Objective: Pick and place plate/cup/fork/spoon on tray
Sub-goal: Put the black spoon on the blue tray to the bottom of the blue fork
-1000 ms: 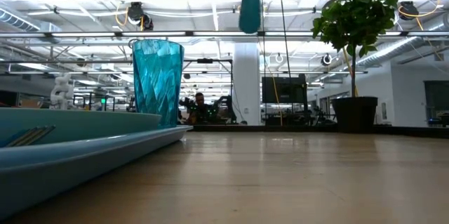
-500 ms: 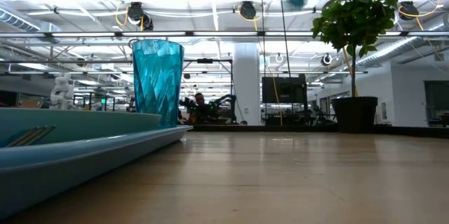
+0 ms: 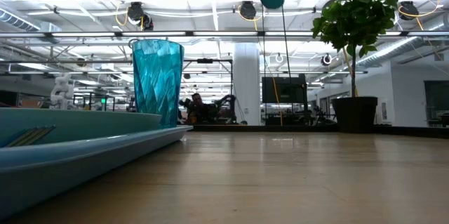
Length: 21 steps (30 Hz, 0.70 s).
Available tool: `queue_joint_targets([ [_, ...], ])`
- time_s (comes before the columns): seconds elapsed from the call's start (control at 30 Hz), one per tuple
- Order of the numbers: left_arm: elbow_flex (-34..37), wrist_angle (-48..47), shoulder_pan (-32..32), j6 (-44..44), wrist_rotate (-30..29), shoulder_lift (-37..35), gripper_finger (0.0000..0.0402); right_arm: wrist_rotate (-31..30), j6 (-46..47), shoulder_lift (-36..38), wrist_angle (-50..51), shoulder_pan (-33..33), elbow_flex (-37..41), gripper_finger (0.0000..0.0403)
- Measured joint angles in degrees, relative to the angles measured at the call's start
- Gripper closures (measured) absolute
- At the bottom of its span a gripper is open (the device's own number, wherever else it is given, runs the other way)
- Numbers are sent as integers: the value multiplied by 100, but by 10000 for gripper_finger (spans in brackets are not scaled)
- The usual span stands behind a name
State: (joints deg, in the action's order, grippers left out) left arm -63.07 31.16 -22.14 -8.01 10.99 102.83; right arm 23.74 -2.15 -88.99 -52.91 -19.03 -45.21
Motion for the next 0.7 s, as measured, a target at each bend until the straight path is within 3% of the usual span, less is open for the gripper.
queue_joint_targets([
  [0.27, 0, 63, 75, 134, 277, 0, 378, 34, -7, 0, -20, 0, -4, 403],
  [0.53, 0, 83, 78, 302, 424, 0, 322, 206, 15, -5, -34, 74, -4, 403],
  [0.7, 0, 75, 78, 272, 615, 0, 320, 360, 14, -154, -279, 86, -2, 403],
])
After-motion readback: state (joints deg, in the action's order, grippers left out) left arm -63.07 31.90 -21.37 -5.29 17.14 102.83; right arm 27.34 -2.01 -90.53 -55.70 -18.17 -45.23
